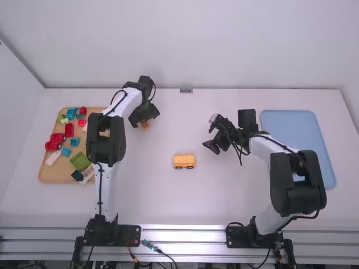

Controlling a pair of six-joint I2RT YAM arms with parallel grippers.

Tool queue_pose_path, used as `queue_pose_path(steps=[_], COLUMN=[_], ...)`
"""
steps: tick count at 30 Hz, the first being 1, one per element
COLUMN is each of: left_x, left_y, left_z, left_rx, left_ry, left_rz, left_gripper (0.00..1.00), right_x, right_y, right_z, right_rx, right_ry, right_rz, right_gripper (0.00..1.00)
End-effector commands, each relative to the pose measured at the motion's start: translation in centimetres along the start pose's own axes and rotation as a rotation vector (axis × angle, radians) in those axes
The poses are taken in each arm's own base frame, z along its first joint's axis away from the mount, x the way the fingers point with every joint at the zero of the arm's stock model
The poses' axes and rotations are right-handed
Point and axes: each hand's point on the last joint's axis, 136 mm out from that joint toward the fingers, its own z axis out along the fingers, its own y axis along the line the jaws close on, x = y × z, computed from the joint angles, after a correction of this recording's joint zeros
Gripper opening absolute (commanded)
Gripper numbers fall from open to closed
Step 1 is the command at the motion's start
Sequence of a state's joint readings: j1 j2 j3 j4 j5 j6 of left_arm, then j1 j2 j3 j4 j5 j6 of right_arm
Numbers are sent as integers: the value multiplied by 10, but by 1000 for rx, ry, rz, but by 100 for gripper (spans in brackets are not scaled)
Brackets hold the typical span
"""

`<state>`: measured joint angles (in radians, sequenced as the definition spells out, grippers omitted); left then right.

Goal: Assemble lego blocks to make yellow taxi

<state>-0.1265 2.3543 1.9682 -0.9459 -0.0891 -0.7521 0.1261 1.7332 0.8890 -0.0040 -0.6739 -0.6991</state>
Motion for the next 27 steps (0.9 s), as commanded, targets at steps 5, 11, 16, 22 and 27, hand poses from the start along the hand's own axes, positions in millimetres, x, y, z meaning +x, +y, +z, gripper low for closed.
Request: queue_pose_path(steps=[5, 11, 16, 22, 27], left_x=[7, 13, 13, 13, 15], left_y=[7, 10, 9, 11, 12], left_z=[20, 31, 32, 34, 37], left_rx=[-4, -8, -7, -10, -12], left_ry=[16, 19, 17, 17, 19], left_rz=[2, -2, -2, -4, -5], left_gripper=[85, 81, 75, 64, 58], right_x=[-12, -12, -11, -11, -11], right_y=[-3, -3, -3, -2, -2], right_z=[-7, -6, -7, -7, -7], right_rx=[12, 11, 11, 10, 10], right_ry=[-22, -22, -20, -20, -20], right_rz=[-22, -22, -19, -18, -18], right_gripper=[99, 99, 99, 99, 99])
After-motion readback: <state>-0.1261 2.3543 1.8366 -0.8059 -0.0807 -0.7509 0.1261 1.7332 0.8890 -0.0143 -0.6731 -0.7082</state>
